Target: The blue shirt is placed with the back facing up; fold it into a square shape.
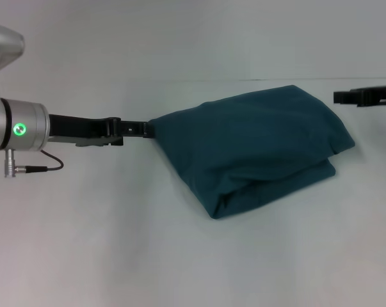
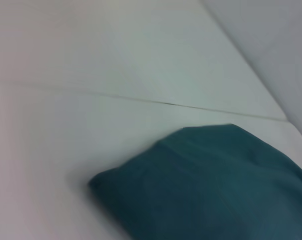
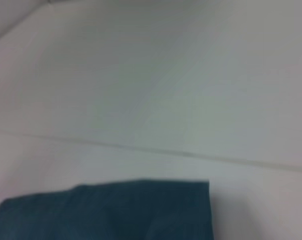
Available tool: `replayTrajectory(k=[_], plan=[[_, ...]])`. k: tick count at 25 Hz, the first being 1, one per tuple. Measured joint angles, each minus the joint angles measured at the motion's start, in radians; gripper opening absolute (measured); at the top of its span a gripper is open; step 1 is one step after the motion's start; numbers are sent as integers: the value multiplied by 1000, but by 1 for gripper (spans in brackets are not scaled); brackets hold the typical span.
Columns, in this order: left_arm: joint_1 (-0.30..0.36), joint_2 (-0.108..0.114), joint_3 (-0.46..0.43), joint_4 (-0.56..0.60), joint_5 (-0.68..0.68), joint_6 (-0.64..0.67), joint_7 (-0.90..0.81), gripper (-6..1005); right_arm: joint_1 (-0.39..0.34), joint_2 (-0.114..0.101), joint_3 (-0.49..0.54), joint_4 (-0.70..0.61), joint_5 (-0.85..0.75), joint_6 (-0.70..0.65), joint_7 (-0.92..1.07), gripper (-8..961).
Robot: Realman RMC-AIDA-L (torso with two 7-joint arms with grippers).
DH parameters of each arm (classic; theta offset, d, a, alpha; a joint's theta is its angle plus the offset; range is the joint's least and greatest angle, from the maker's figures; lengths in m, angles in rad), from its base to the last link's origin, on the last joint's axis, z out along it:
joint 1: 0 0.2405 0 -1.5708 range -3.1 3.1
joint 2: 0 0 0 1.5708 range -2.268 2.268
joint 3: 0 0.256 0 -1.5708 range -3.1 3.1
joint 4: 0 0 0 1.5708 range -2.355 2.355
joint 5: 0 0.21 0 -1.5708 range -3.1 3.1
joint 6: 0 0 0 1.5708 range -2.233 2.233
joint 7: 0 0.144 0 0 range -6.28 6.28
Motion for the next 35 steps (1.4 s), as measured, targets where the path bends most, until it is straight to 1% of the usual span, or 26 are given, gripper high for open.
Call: replayTrajectory(k=[1, 4, 7, 8, 10, 13, 16, 17, 18, 19, 21, 26, 27, 28, 35], plan=[[-21, 13, -15, -33, 19, 1, -44, 933, -13, 5, 0, -43, 1, -25, 0, 276], [-64, 32, -22, -106, 48, 10, -105, 934, -45, 25, -5, -162, -3, -75, -7, 399], [-98, 39, -17, -160, 72, 3, -161, 934, -66, 45, -9, -245, -16, -106, -22, 533], [-106, 41, -17, -176, 76, -5, -177, 934, -70, 50, -10, -262, -18, -116, -29, 577], [-123, 42, -17, -216, 78, -30, -209, 934, -73, 56, -10, -280, -21, -141, -49, 637], [-140, 42, -16, -265, 78, -66, -225, 934, -77, 64, -12, -284, -20, -155, -81, 726], [-159, 29, -14, -320, 79, -111, -235, 934, -79, 68, -19, -280, -17, -160, -107, 815], [-165, 22, -11, -340, 79, -130, -241, 934, -80, 68, -21, -278, -17, -160, -111, 840], [-165, 22, -11, -340, 79, -130, -241, 934, -81, 68, -23, -278, -16, -161, -114, 864], [-173, 12, 4, -364, 79, -157, -258, 934, -82, 69, -25, -278, -16, -162, -117, 889], [-174, 8, 18, -369, 79, -166, -269, 933, -86, 69, -30, -280, -13, -163, -118, 938], [-176, -14, 60, -374, 77, -188, -301, 933, -91, 69, -37, -284, 16, -167, -127, 937], [-180, -21, 61, -374, 73, -186, -303, 933, -92, 69, -37, -282, 20, -167, -131, 936], [-180, -21, 61, -374, 73, -186, -303, 933, -92, 69, -37, -280, 24, -167, -135, 936], [-205, -56, 54, -375, 63, -182, -306, 934, -97, 70, -42, -275, 46, -163, -146, 934]])
